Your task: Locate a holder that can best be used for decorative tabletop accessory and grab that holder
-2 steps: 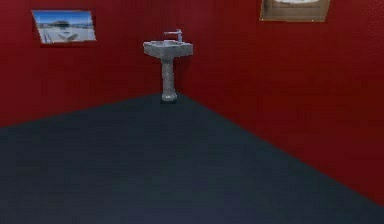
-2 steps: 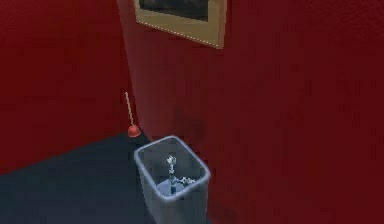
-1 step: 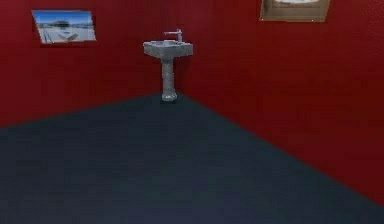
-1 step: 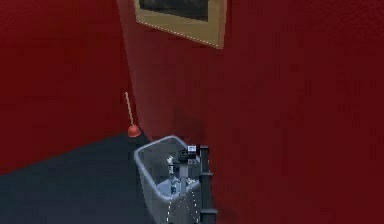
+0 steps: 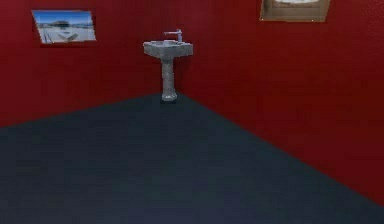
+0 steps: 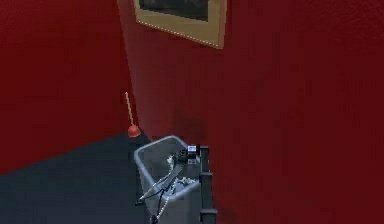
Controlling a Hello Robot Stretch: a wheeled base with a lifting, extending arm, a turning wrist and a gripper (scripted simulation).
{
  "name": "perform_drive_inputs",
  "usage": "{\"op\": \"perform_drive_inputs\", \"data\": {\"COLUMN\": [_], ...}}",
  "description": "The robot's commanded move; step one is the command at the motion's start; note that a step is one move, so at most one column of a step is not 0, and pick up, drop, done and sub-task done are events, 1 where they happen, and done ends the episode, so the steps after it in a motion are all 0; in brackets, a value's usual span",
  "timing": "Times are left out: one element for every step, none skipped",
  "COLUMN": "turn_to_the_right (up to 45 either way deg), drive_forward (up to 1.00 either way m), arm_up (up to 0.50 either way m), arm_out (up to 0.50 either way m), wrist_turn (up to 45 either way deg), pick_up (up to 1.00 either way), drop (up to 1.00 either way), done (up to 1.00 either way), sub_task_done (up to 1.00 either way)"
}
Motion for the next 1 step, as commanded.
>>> {"op": "perform_drive_inputs", "data": {"turn_to_the_right": [0.0], "drive_forward": [0.0], "arm_up": [0.0], "arm_out": [0.0], "wrist_turn": [45.0], "pick_up": [0.0], "drop": [0.0], "done": [0.0], "sub_task_done": [0.0]}}
